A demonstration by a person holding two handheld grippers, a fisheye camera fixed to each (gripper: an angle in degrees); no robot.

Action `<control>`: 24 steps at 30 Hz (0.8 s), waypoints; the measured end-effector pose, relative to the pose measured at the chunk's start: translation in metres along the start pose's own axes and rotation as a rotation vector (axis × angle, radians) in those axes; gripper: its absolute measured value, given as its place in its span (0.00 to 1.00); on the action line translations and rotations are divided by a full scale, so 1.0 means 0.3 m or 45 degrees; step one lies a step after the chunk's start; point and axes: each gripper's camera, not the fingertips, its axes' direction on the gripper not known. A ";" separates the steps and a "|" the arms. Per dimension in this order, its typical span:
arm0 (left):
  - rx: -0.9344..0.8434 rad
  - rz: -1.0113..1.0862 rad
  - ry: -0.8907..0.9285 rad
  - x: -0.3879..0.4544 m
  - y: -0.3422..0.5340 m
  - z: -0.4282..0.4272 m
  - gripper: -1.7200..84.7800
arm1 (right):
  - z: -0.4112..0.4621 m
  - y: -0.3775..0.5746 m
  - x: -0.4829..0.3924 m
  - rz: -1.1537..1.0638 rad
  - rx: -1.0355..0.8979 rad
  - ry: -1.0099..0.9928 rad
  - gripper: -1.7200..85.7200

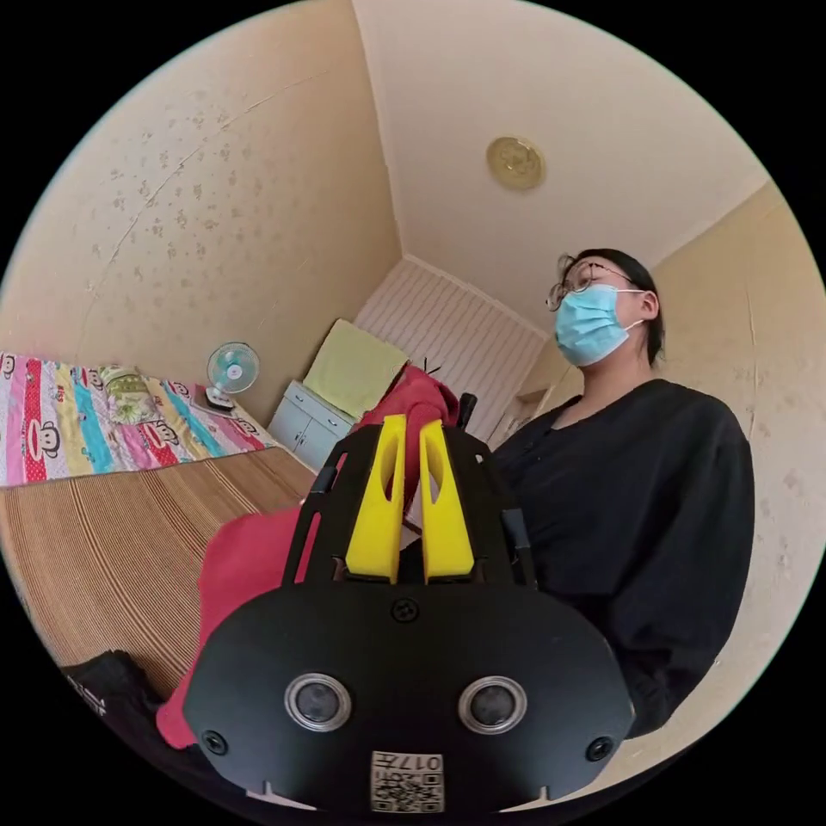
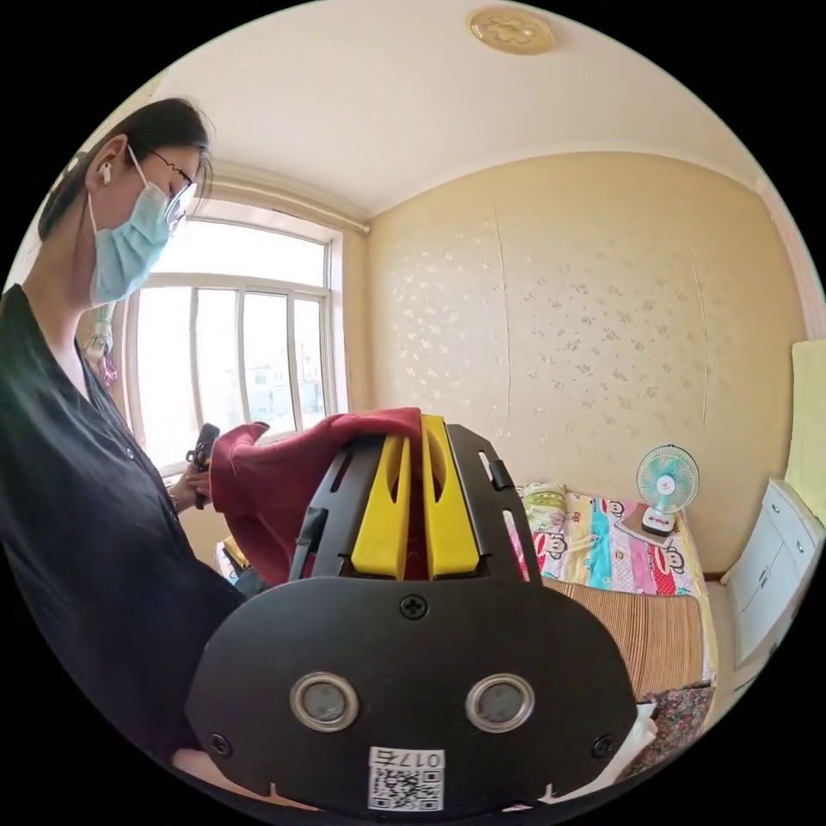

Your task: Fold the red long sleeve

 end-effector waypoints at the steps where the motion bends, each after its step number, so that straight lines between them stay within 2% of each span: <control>1: 0.005 0.007 -0.009 0.004 -0.030 0.005 0.02 | -0.005 -0.023 0.004 -0.021 -0.031 -0.009 0.05; 5: 0.057 -0.169 -0.212 -0.103 -0.220 0.035 0.03 | 0.105 -0.109 0.046 0.032 -0.171 0.004 0.05; 7: 0.034 -0.286 -0.298 -0.224 -0.282 0.054 0.03 | 0.218 -0.129 0.100 0.094 -0.277 0.024 0.06; 9: -0.045 -0.416 -0.306 -0.464 -0.332 0.096 0.03 | 0.380 -0.123 0.181 0.117 -0.430 0.036 0.06; 11: -0.115 -0.545 -0.329 -0.699 -0.339 0.135 0.04 | 0.662 -0.065 0.333 0.145 -0.654 0.030 0.06; 12: -0.153 -0.653 -0.393 -0.865 -0.329 0.160 0.05 | 0.744 -0.042 0.377 0.157 -0.707 0.017 0.06; 14: -0.229 -0.753 -0.535 -1.118 -0.302 0.201 0.06 | 1.116 0.090 0.567 0.223 -0.914 -0.006 0.06; 17: -0.267 -0.907 -0.774 -1.482 -0.178 0.232 0.08 | 1.559 0.354 0.764 0.303 -1.093 0.030 0.07; 19: -0.269 -1.064 -0.904 -1.621 -0.053 0.223 0.11 | 1.721 0.544 0.827 0.400 -1.191 0.131 0.09; 22: -0.268 -1.205 -0.964 -1.686 0.212 0.259 0.12 | 1.792 0.857 0.815 0.645 -1.218 0.033 0.12; 24: -0.397 -1.262 -0.941 -1.640 0.450 0.337 0.13 | 1.776 1.053 0.749 0.671 -1.286 0.011 0.13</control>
